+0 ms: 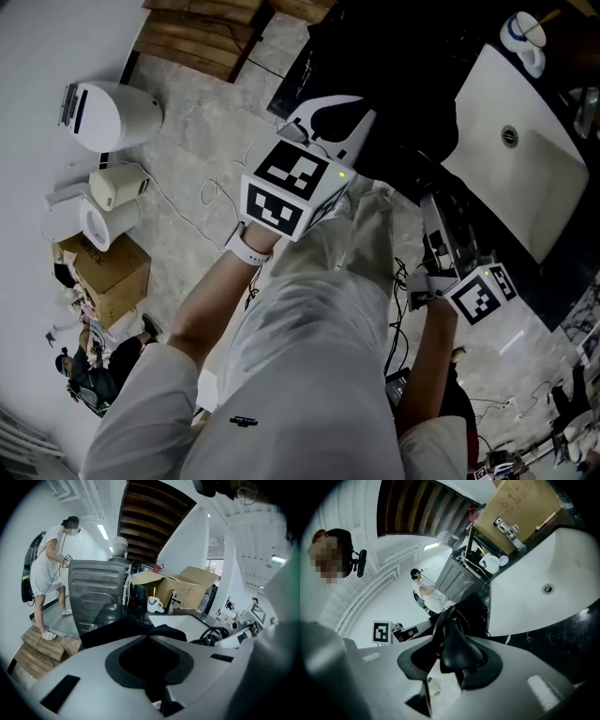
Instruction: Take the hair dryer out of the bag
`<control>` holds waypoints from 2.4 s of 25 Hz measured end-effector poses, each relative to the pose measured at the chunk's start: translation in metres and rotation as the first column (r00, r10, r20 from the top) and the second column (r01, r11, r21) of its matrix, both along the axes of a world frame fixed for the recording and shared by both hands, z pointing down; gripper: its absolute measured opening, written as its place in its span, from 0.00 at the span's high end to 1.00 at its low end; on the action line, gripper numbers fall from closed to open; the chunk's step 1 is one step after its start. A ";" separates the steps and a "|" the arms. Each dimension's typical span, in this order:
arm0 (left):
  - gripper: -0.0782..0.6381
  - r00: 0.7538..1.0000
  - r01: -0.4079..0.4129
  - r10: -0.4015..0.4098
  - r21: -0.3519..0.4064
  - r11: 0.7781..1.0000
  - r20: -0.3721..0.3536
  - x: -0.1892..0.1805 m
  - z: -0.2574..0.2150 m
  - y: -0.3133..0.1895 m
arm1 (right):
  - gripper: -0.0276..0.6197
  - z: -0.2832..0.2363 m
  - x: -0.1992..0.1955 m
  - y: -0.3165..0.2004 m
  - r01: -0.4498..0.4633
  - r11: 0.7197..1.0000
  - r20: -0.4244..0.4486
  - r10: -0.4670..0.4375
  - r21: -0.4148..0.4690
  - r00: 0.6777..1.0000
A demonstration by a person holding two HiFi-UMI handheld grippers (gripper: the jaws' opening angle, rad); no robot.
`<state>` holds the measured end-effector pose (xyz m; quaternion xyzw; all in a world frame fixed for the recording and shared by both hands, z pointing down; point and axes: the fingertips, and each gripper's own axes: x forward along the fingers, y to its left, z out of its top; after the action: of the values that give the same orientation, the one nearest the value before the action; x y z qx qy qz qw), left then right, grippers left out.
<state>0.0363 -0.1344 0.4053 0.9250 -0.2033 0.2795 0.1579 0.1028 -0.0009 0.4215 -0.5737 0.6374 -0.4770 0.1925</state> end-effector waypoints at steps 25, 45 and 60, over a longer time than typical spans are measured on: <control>0.86 0.999 -0.049 0.049 -0.037 0.998 -0.015 0.014 -0.005 0.009 | 0.67 0.028 0.005 -0.043 0.081 0.995 0.125 -0.073 -0.061 0.989; 0.86 0.999 -0.045 0.045 -0.026 0.999 0.007 0.003 -0.005 0.002 | 0.75 0.005 0.002 -0.035 -0.003 1.000 0.144 0.001 0.019 0.990; 0.86 0.999 -0.039 0.038 0.023 0.999 0.039 -0.002 -0.006 0.014 | 0.75 -0.017 0.024 0.026 -0.165 0.986 0.222 0.156 0.025 0.963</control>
<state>0.0342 -0.1207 0.3997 0.9250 -0.1917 0.2978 0.1374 0.1269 0.0249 0.4040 -0.5629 0.5739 -0.5063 0.3121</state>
